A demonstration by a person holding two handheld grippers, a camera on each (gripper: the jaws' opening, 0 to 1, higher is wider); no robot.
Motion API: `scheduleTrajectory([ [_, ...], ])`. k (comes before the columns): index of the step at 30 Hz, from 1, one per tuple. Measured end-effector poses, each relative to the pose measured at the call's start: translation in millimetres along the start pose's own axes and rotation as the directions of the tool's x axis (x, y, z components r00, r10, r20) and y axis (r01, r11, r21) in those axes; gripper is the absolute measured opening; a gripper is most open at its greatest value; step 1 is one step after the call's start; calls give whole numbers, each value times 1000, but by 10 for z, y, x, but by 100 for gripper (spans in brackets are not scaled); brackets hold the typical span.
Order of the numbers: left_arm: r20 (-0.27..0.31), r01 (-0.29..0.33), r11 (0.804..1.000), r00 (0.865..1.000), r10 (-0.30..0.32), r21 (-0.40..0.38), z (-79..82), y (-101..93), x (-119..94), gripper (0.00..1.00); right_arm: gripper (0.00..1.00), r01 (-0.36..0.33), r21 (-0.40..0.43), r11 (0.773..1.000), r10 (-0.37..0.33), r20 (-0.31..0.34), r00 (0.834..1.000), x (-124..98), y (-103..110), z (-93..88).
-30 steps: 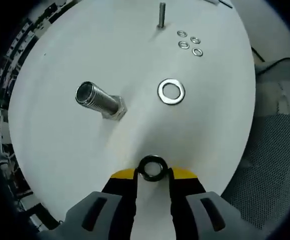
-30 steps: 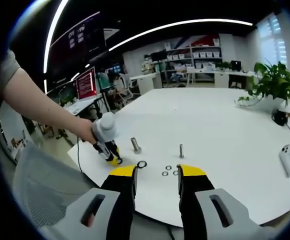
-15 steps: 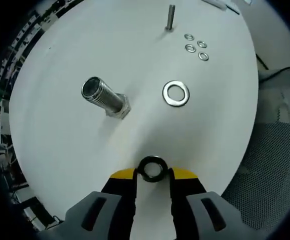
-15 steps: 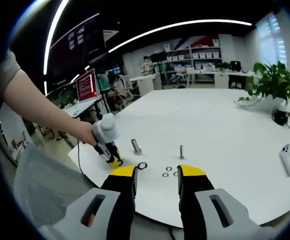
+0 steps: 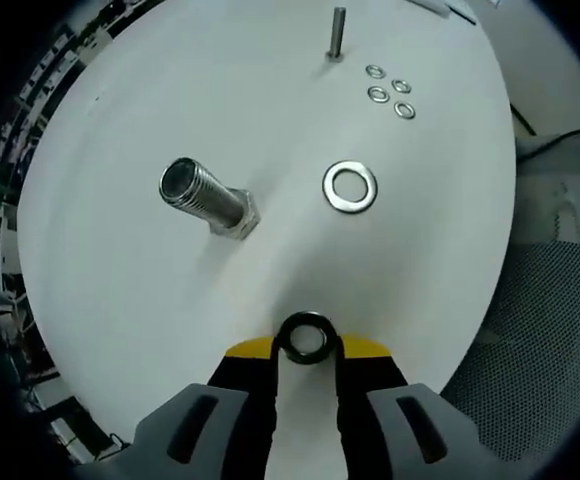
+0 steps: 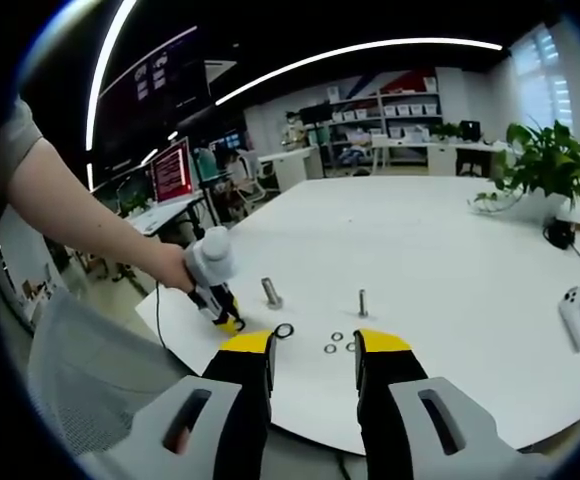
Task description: Place the washer onto the threaded stud by aligning its center hole with the stud, sliding it down to the base, and recovering from edge contact or off-axis alignment until the washer reaches the visible bottom stop.
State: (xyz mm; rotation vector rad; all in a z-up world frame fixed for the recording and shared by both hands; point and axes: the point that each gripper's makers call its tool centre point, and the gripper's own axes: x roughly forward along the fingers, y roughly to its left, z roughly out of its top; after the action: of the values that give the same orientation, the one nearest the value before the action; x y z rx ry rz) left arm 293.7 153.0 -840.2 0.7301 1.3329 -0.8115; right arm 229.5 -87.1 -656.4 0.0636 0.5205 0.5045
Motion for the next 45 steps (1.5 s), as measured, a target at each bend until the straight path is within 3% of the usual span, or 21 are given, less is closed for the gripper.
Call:
scheduleTrajectory([
  [12,18,1,1000,1000,-1,25,-32,30,-24,18,34,2,5,1000,-2,-1,1000,4,-9,-4],
  [34,134,-74,988,989,56,138,395,363,-618,18,34,3,-3,1000,-3,-7,1000,8,-9,-11],
  [45,174,-93,981,983,63,169,697,444,-676,18,33,7,-4,1000,-7,-8,1000,6,-14,-12],
])
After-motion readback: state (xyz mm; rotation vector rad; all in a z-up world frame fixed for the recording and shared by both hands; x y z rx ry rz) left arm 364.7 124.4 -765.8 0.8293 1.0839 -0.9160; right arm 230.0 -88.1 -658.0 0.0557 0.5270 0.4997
